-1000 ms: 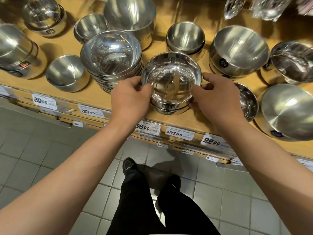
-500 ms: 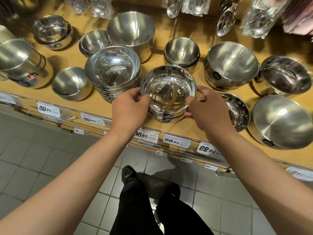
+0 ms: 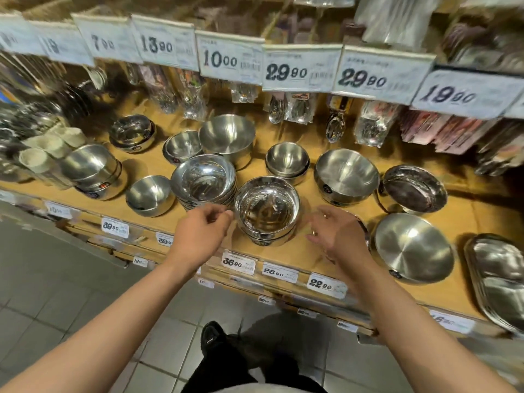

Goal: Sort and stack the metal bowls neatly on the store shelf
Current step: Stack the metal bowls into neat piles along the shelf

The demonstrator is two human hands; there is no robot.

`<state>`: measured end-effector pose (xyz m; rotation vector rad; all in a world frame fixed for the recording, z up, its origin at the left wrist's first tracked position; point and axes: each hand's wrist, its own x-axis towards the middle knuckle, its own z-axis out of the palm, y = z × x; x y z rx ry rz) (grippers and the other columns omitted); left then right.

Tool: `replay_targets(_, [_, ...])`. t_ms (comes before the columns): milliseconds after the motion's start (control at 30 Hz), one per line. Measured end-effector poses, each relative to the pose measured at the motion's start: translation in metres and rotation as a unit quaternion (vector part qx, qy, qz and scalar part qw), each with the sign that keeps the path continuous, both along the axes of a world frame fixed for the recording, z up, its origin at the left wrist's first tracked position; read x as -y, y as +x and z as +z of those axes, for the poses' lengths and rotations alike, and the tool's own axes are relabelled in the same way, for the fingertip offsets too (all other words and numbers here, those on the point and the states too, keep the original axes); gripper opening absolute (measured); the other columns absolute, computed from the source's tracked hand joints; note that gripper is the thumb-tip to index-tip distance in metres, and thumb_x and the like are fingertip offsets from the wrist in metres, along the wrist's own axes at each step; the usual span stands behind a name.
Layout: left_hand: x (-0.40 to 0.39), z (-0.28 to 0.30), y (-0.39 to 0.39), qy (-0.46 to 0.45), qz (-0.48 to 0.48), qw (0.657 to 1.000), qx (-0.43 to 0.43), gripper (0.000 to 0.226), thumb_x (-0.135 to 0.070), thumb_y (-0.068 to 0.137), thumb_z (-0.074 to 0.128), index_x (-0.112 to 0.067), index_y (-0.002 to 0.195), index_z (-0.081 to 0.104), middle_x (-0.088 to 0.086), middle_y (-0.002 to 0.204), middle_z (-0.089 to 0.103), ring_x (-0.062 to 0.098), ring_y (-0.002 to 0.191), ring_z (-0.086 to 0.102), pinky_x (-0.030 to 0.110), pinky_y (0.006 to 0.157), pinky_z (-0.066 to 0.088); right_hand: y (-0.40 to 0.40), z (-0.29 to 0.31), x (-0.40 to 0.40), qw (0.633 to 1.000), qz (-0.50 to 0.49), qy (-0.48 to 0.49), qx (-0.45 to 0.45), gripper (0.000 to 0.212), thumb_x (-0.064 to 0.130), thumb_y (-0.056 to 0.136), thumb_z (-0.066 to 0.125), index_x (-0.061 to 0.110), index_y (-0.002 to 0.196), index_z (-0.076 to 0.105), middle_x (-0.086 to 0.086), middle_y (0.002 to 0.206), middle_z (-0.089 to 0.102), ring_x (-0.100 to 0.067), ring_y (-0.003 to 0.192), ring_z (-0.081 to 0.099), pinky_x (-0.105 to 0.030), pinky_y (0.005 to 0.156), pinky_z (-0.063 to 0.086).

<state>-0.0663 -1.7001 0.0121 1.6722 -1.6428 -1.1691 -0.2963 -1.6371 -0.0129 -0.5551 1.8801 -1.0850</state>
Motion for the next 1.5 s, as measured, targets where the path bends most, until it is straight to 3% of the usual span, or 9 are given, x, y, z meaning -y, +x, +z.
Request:
replay_targets(233, [-0.003,0.040,-0.025,0.029,-0.022,0.995,-0.096,0.009,-0.016,0.097,0.062,-0.015,0.095,0.071,0.012,0.090,0.074,0.030,0.087,0.072,0.050,0.093,0.059,-0.026,0.029,-0.035,0.998,-0.048,-0.045,0.003,0.031,0.021,0.099,0.064,0.013,0.129,0.064,-0.009,0.125,0.067,-0.018,0.095,0.070,-0.046,0.097,0.058])
replay_targets(500, [0.010,0.030,-0.041,0.067,-0.073,0.989,-0.106,0.016,-0.010,0.097,0.060,-0.017,0.090,0.073,-0.007,0.076,0.072,0.019,0.075,0.071,0.049,0.090,0.060,-0.055,0.026,-0.033,0.994,-0.086,-0.014,-0.059,0.041,0.030,0.094,0.063,0.020,0.134,0.061,-0.001,0.100,0.071,-0.023,0.093,0.070,-0.053,0.096,0.057])
replay_targets(700, [0.048,0.028,-0.063,0.089,-0.082,0.986,-0.113,0.016,-0.010,0.100,0.057,-0.015,0.096,0.071,0.001,0.080,0.074,0.014,0.070,0.073,0.027,0.060,0.060,-0.090,0.008,0.006,0.986,-0.142,0.040,-0.075,0.054,0.040,0.089,0.065,0.012,0.135,0.059,-0.010,0.114,0.073,-0.031,0.105,0.069,-0.049,0.095,0.057])
replay_targets(867, [0.077,0.023,-0.089,0.105,-0.105,0.983,-0.112,0.022,-0.007,0.099,0.056,-0.015,0.086,0.072,-0.006,0.077,0.070,0.011,0.073,0.071,0.035,0.087,0.059,-0.110,-0.016,0.044,0.979,-0.145,0.110,-0.086,0.042,0.047,0.089,0.070,0.006,0.099,0.070,-0.010,0.096,0.076,-0.033,0.097,0.072,-0.047,0.089,0.056])
replay_targets(1000, [0.088,0.022,-0.101,0.110,-0.109,0.983,-0.095,0.014,-0.010,0.098,0.059,-0.013,0.097,0.073,0.000,0.087,0.072,0.008,0.073,0.073,0.022,0.076,0.060,-0.120,-0.034,0.058,0.979,-0.162,0.117,-0.044,0.034,0.030,0.084,0.078,-0.001,0.098,0.072,-0.021,0.103,0.075,-0.041,0.097,0.073,-0.052,0.095,0.057])
replay_targets(1200, [0.075,0.032,-0.116,0.123,-0.097,0.983,-0.096,0.015,-0.007,0.101,0.055,-0.010,0.099,0.070,0.008,0.092,0.071,0.016,0.078,0.072,0.035,0.092,0.059,-0.130,-0.021,0.049,0.980,-0.160,0.101,-0.069,0.010,0.019,0.085,0.074,0.017,0.077,0.069,-0.001,0.063,0.075,-0.021,0.059,0.075,-0.033,0.066,0.065])
replay_targets(1267, [0.070,0.034,-0.120,0.118,-0.098,0.983,-0.097,0.014,-0.007,0.101,0.057,-0.009,0.098,0.070,0.007,0.092,0.072,0.022,0.082,0.072,0.047,0.097,0.057,-0.137,-0.016,0.041,0.984,-0.142,0.077,-0.072,0.007,0.016,0.086,0.075,0.017,0.080,0.071,-0.006,0.072,0.077,-0.026,0.067,0.077,-0.037,0.070,0.065])
replay_targets(1367, [0.057,0.036,-0.130,0.099,-0.086,0.986,-0.108,0.014,-0.008,0.101,0.058,-0.011,0.095,0.071,0.008,0.095,0.072,0.019,0.080,0.073,0.041,0.092,0.060,-0.148,-0.003,0.019,0.990,-0.119,0.033,-0.072,0.006,0.014,0.082,0.075,0.019,0.085,0.075,-0.014,0.088,0.078,-0.035,0.083,0.076,-0.051,0.081,0.062])
replay_targets(1500, [0.020,0.034,-0.157,0.093,-0.090,0.987,-0.096,0.015,-0.015,0.097,0.060,-0.019,0.087,0.070,0.008,0.087,0.073,0.021,0.075,0.071,0.048,0.084,0.059,-0.173,0.013,-0.042,0.992,-0.114,0.003,-0.054,0.019,0.014,0.082,0.072,0.024,0.097,0.079,-0.005,0.091,0.079,-0.025,0.081,0.077,-0.039,0.071,0.063])
